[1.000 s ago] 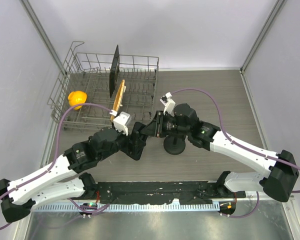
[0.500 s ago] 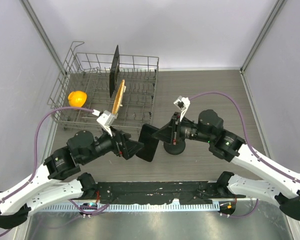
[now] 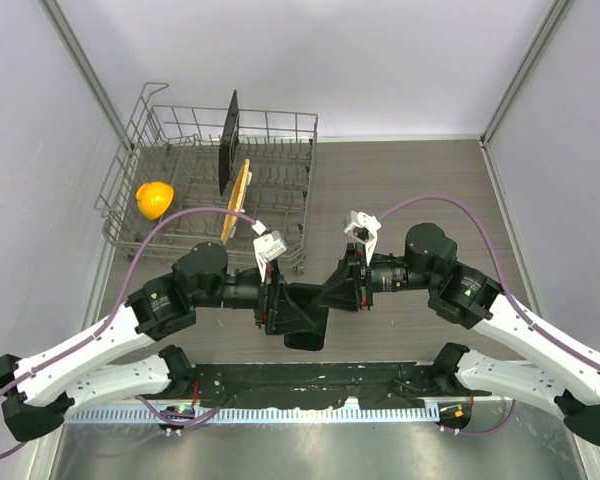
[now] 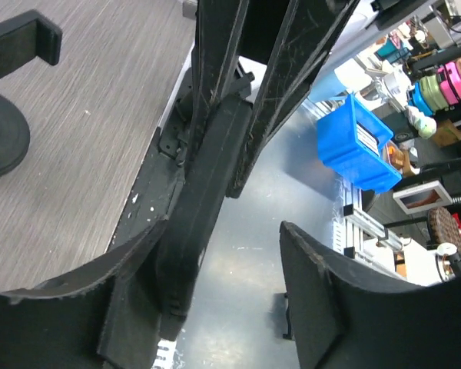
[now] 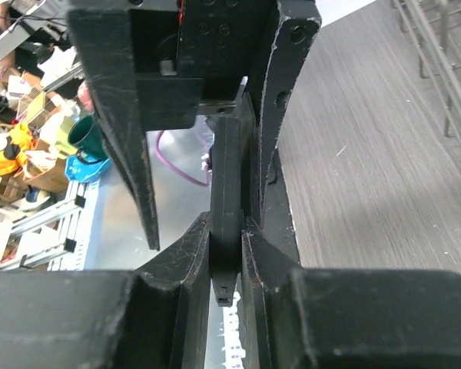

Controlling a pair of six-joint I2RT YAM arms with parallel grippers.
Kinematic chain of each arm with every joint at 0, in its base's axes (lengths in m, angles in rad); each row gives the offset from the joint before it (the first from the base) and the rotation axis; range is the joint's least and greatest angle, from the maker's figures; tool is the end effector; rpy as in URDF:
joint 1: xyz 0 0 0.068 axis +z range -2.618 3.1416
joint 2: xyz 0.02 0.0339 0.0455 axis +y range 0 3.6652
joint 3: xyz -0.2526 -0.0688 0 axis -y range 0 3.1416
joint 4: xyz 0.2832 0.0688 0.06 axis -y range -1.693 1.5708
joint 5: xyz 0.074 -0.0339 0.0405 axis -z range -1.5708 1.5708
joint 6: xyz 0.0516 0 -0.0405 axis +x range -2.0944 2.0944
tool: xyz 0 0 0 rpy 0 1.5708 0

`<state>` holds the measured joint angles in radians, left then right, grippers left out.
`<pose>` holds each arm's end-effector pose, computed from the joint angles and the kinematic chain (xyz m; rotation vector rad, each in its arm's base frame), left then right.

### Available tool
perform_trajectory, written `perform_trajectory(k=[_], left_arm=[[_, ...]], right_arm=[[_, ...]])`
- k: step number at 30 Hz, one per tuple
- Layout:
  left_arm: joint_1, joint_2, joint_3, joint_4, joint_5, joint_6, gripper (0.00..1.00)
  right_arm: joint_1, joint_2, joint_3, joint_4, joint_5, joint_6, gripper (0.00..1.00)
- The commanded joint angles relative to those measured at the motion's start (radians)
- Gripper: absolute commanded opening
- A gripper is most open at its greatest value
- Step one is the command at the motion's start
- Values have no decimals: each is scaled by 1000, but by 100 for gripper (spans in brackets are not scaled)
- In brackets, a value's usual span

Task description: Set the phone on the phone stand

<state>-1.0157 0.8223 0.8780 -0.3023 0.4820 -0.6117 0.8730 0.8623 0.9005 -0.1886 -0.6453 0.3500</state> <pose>0.1081 -0.2196 0.3450 0.8002 1.9396 -1.5153 0.1370 0.2117 0.3588 -0.9902 1.6465 1.4170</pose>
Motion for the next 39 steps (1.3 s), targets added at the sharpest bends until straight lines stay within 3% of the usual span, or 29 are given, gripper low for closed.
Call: perform_trajectory(k=[1,5,8,18,21,23,25,29,34,36,39], left_arm=[[6,9,67,98,133,13,56],[6,37,75,108,159,12,38],[6,61,81,118,185,6,32],[16,64,114,78,179,49,33],[16,74,116,78,179,56,16],[16,80,116,74,178,61,11],[16,90,121,71,181,61,13],[16,95,127,68,196,64,27],[17,89,128,65,194,72,25],[16,87,127,68,194,70,21],[17,90,131,69,195,63,0]], right_arm=[[0,-25,72,64,-67,-31,0],[0,-16,75,63,-80,-32,0],[0,-6,83,54,-91,-43,0],[-2,-2,81,17,-102,-63,0],[0,-2,72,28,-108,-59,0],[0,6,72,25,-123,-60,1],[0,9,72,25,-125,-63,0],[0,17,72,29,-139,-62,0],[-2,23,71,29,-151,-65,0],[0,26,71,31,-155,-63,1],[0,30,71,31,-152,-60,0]])
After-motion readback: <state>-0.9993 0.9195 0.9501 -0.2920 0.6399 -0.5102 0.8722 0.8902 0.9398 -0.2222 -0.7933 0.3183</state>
